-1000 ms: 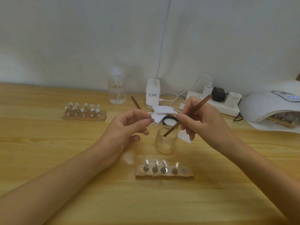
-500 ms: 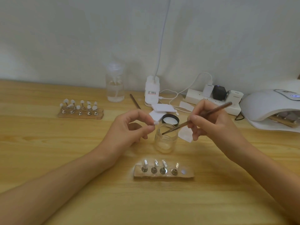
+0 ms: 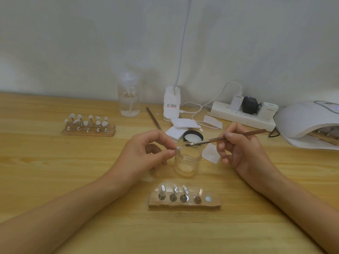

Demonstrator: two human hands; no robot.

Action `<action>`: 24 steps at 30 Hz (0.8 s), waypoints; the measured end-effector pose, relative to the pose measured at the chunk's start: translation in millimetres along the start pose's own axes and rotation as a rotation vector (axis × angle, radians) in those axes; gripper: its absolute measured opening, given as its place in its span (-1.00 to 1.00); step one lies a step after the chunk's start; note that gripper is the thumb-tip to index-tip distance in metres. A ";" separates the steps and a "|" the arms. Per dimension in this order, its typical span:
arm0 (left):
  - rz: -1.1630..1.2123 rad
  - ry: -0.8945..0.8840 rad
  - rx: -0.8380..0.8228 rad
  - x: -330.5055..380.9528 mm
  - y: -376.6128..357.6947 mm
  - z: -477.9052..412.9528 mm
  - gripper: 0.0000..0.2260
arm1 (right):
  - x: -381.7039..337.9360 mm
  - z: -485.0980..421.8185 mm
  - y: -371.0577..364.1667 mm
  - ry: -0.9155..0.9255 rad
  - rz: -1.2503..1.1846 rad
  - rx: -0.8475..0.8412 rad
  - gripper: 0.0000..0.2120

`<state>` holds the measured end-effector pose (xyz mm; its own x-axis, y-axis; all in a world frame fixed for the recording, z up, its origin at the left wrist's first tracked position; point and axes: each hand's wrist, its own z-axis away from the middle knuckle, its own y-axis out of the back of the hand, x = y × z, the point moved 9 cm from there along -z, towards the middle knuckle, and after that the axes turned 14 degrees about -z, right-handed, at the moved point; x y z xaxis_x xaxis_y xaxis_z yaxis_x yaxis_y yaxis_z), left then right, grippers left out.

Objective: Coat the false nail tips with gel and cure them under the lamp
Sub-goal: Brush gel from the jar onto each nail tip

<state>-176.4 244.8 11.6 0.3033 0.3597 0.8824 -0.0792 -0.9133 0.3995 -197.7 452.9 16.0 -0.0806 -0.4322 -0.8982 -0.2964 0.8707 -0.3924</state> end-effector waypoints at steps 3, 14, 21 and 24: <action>0.002 0.002 -0.002 -0.5 0.0 0.0 -0.92 | 2.7 -0.4 -2.6 0.008 -0.021 -0.001 -0.90; 0.002 -0.029 -0.015 2.5 -0.8 -0.4 -0.84 | 4.6 -0.9 -7.8 0.017 0.013 -0.031 -0.87; 0.007 -0.036 -0.012 4.1 -0.6 0.0 -0.82 | 0.5 -0.3 -9.9 0.042 0.004 -0.033 -0.88; 0.000 -0.036 -0.012 4.3 -0.6 0.1 -0.82 | 3.2 -0.2 -9.3 0.028 0.027 -0.021 -0.84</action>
<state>-174.9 246.9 15.1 0.3374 0.3519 0.8731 -0.0904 -0.9111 0.4021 -195.4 443.4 16.9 -0.1153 -0.4151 -0.9024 -0.3140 0.8772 -0.3633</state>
